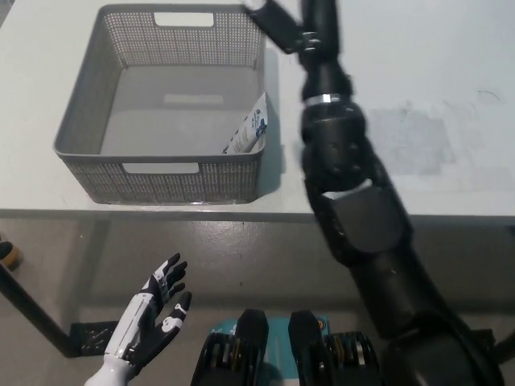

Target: Use the right hand to pick up a shampoo and place it into a container on the left side

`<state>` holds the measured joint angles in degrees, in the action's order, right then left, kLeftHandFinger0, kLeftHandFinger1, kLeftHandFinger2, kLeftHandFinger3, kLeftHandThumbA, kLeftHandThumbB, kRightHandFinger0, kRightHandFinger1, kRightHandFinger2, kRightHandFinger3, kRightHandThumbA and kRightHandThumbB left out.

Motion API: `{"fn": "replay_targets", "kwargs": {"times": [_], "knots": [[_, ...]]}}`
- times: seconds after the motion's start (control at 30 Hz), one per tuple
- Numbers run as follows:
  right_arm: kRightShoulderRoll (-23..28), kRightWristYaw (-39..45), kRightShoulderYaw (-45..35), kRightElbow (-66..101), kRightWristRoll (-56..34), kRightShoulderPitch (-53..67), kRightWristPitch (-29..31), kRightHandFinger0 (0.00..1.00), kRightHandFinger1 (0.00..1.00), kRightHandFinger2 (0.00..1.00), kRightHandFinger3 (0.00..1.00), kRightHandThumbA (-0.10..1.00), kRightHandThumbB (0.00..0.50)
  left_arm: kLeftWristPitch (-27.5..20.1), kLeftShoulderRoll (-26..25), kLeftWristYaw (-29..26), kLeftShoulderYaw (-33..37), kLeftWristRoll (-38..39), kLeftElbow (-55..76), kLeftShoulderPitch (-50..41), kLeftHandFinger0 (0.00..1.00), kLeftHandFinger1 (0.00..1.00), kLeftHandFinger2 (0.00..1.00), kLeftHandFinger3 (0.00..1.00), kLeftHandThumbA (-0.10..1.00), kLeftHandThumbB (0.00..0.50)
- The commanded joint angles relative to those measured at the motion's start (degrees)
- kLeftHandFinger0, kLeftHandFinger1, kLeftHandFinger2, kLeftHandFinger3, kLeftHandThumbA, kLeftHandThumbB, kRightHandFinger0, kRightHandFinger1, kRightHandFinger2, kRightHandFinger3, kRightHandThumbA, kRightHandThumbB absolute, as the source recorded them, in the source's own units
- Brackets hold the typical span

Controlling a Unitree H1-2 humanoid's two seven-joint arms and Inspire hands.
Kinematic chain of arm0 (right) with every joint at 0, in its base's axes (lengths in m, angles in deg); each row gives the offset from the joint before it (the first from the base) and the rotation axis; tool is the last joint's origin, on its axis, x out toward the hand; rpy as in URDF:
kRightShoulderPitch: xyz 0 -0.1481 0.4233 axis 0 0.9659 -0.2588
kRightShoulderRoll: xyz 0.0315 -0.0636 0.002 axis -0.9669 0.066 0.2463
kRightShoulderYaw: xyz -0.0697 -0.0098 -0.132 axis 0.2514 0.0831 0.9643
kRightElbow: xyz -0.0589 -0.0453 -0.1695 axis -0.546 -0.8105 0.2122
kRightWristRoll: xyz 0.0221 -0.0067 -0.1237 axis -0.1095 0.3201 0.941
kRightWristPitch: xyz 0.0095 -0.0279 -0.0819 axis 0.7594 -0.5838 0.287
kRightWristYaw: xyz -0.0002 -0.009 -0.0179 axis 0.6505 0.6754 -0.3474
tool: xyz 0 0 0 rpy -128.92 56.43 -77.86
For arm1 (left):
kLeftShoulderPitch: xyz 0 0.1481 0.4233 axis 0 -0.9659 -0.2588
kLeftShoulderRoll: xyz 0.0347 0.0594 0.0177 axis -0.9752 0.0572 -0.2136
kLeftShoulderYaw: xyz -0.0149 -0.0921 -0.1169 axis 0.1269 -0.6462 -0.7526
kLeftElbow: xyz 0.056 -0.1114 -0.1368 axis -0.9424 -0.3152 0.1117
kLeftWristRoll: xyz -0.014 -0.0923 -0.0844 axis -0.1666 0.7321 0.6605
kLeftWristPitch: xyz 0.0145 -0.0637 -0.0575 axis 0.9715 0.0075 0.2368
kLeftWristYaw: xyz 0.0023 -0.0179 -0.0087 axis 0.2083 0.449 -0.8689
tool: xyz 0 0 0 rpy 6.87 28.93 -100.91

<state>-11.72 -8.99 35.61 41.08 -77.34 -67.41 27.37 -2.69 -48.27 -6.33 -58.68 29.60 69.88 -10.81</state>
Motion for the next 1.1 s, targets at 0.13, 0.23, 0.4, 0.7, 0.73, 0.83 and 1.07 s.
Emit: {"fn": "replay_targets", "kwargs": {"times": [0.13,0.23,0.4,0.7,0.73,0.83,1.07], "knots": [[7.35,4.42,-5.27,32.54,-5.60,11.59,-8.10,1.00,1.00,1.00,1.00,0.67,0.247,0.84,-1.62,1.17,0.07,-0.21,1.23,2.35,1.00,1.00,1.00,1.00,0.57,0.004],[8.01,5.04,-5.09,36.07,-7.76,19.16,-6.32,0.98,1.00,1.00,1.00,0.59,0.205,1.35,-1.57,0.98,0.07,-0.49,1.40,2.36,1.00,1.00,1.00,1.00,0.58,0.007],[7.70,5.47,-4.23,35.26,-7.53,27.31,-5.25,0.94,1.00,1.00,1.00,0.66,0.216,0.44,-1.29,0.96,-0.57,0.81,0.71,2.76,1.00,1.00,1.00,1.00,0.58,0.000],[11.34,10.78,-1.31,18.77,-5.09,35.59,0.53,1.00,1.00,1.00,1.00,0.80,0.144,1.20,-0.78,1.02,-0.62,1.83,1.71,2.07,1.00,1.00,1.00,1.00,0.78,0.000],[11.48,11.79,-1.13,17.14,-6.17,36.04,-0.16,1.00,1.00,1.00,1.00,0.83,0.159,1.22,-0.67,0.90,-0.78,2.01,1.71,2.14,1.00,1.00,1.00,1.00,0.81,0.000],[10.90,13.36,-0.68,12.44,-7.58,38.14,0.05,1.00,1.00,1.00,1.00,0.86,0.137,1.06,-0.49,0.46,-1.10,2.01,1.79,2.15,1.00,1.00,1.00,1.00,1.00,0.000],[9.41,16.54,-0.06,9.48,-9.28,42.88,-3.27,1.00,1.00,1.00,1.00,0.97,0.230,0.87,-0.01,-0.07,-1.68,2.25,0.73,2.41,1.00,1.00,1.00,1.00,1.00,0.000]]}}
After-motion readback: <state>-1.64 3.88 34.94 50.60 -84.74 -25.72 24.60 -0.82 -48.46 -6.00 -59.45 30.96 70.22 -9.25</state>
